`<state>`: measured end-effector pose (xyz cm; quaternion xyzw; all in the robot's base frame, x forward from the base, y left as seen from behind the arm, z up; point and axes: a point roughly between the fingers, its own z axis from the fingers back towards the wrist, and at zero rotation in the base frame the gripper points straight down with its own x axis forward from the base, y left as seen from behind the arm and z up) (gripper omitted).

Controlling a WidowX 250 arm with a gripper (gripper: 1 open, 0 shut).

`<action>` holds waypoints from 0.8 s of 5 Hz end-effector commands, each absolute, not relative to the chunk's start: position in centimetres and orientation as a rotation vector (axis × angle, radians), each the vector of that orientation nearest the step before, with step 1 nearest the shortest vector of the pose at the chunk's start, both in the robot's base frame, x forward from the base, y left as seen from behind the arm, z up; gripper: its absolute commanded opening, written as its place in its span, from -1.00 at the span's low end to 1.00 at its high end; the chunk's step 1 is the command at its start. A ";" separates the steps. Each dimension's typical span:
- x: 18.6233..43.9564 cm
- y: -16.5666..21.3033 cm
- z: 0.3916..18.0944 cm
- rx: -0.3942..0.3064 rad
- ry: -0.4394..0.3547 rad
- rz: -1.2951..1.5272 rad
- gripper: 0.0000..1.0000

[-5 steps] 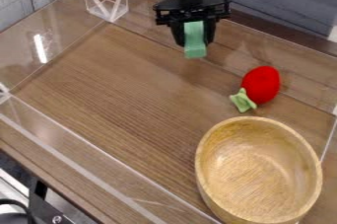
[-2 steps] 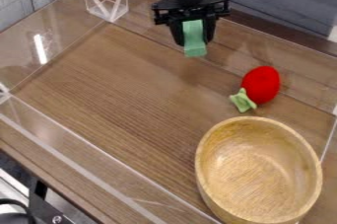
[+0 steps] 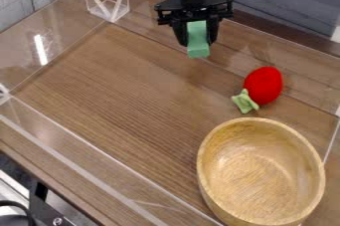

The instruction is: Put the green block in the brown bowl

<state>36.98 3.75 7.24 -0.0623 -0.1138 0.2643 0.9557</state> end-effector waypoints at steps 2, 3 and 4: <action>32.9 0.1 10.4 -0.153 -0.285 0.576 -1.00; 29.8 -2.2 10.4 -0.158 -0.265 0.565 -1.00; 27.5 -5.2 10.5 -0.167 -0.243 0.527 -1.00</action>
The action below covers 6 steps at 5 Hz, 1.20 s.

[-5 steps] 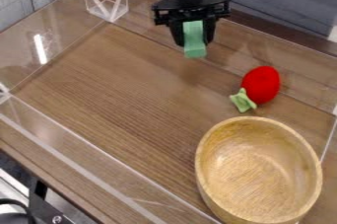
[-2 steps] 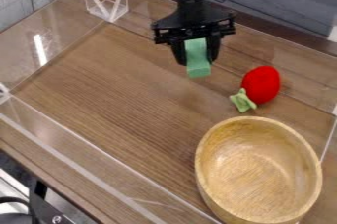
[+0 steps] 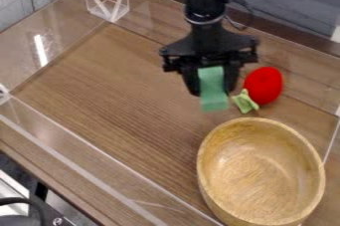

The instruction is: Put the green block in the brown bowl

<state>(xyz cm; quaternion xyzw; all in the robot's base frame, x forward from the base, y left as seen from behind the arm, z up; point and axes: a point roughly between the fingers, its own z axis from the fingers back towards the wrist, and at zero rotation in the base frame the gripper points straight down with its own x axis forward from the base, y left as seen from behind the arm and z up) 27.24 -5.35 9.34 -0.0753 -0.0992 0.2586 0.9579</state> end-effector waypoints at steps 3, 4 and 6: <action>21.2 -11.0 9.9 -0.193 -0.176 0.421 -1.00; 21.0 -12.5 10.6 -0.200 -0.156 0.358 -1.00; 21.7 -13.4 10.7 -0.203 -0.101 0.327 -1.00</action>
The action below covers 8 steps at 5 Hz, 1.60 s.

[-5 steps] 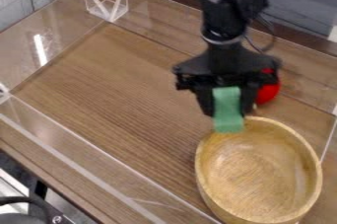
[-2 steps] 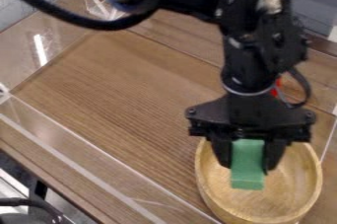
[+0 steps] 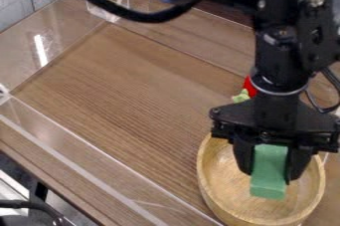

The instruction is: Put the green block in the brown bowl

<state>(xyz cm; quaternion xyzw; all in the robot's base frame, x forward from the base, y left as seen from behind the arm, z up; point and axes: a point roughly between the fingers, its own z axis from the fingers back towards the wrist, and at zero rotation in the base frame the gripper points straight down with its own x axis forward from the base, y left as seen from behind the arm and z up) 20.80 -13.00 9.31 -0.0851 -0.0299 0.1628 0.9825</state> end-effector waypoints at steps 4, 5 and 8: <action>22.1 -12.3 10.1 -0.246 -0.084 0.306 -1.00; 22.6 -13.1 10.2 -0.239 -0.077 0.253 -1.00; 22.2 -11.8 9.4 -0.238 -0.075 0.297 -1.00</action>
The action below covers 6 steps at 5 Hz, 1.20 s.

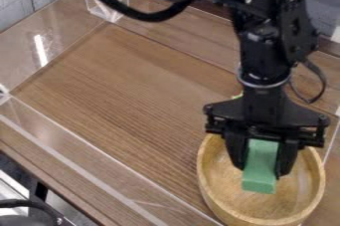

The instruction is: Put the green block in the brown bowl

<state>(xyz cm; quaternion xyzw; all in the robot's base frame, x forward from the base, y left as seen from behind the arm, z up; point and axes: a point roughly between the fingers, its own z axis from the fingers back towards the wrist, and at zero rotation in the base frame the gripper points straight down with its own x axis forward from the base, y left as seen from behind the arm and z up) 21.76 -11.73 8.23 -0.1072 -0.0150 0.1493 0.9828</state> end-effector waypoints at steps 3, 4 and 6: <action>21.3 -12.0 11.0 -0.229 -0.075 0.281 1.00; 21.5 -13.7 10.4 -0.230 -0.072 0.324 1.00; 21.7 -15.2 10.9 -0.243 -0.065 0.292 1.00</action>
